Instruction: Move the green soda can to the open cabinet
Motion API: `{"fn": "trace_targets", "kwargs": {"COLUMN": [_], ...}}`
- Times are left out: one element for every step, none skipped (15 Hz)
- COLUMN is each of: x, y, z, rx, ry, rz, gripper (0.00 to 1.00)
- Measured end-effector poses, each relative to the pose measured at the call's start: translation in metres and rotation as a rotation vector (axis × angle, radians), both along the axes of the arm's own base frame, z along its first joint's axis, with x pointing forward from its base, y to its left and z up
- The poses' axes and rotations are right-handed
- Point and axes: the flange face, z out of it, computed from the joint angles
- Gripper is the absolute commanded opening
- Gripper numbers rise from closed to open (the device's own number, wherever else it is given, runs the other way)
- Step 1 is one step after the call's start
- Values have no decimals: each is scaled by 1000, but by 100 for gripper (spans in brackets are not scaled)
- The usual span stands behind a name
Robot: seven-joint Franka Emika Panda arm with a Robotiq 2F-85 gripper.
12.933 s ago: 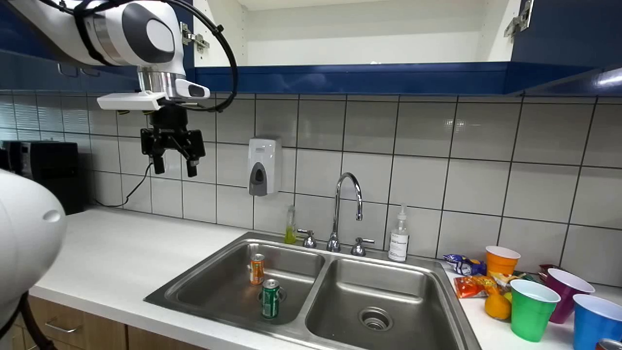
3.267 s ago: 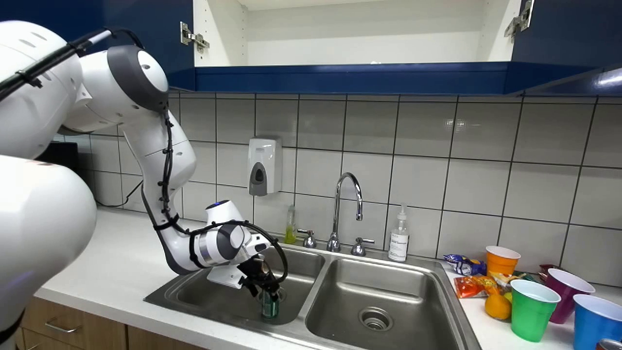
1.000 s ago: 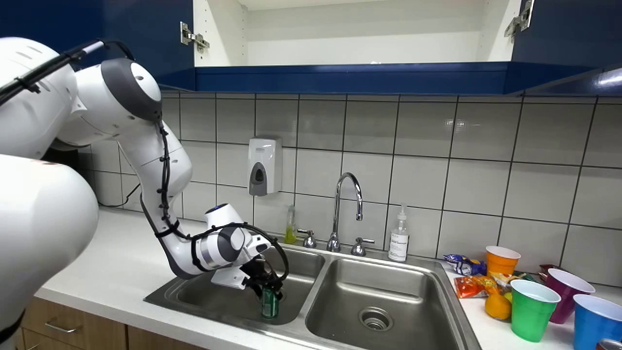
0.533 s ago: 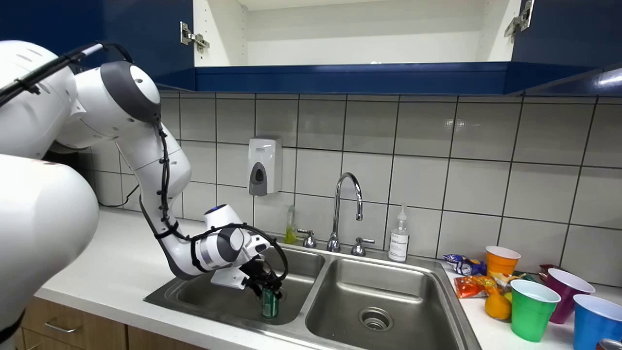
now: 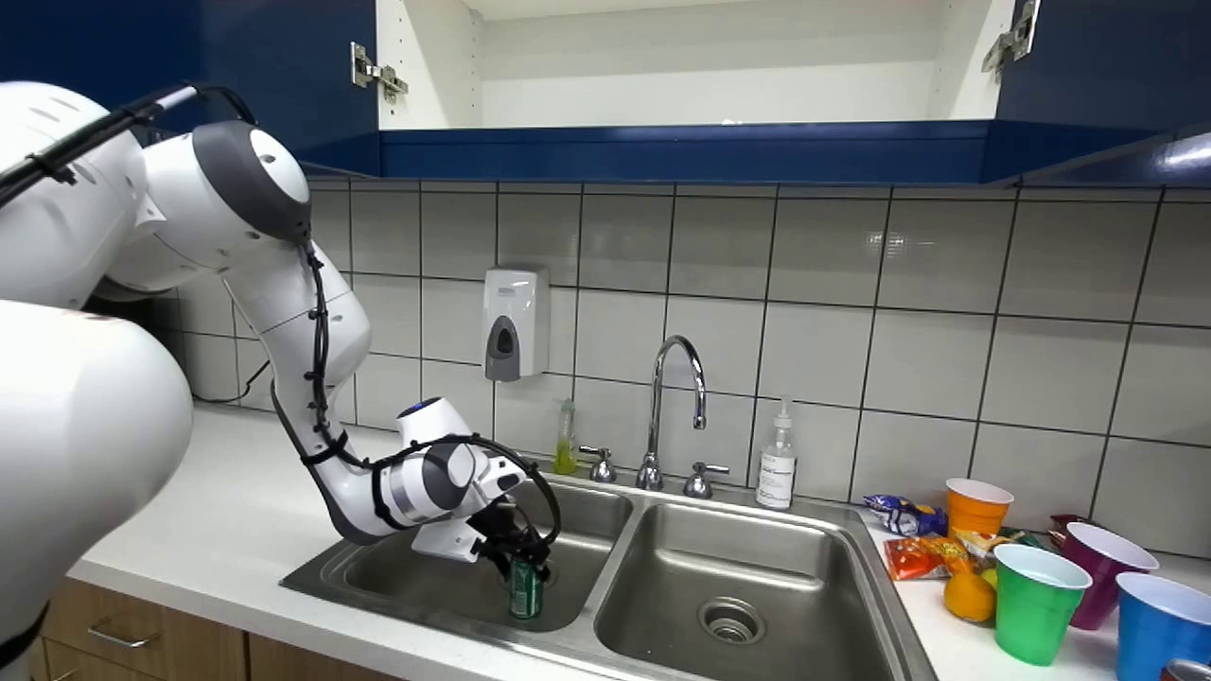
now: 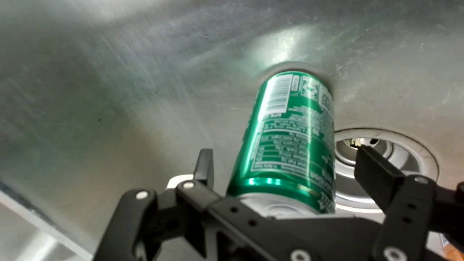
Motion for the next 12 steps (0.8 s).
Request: {"fn": "trace_targets", "kwargs": {"x": [0,0,1,1,1,0,1,1,1,1,1,1], "y": [-1,-1,-2,-2,-2,-2,-1,-1,0,0,0,0], "z": [0,0,0,0,-1,-1,-1,-1,-1,-1,-1,-1], "rx": [-1,-2,-3,-3,-4,-4,-4,-4,-5,-5,-5,-6], "ry": [-1,-2,-2,-1,-1,0,-1,-2,-2,-2,-2,-2], "rz": [-2,-4,-5,-5,-6,-6,-5,-4,-3,-3,-3,-3], "gripper": [100,75,72,65,56,49,42,41,40,40,40,40]}}
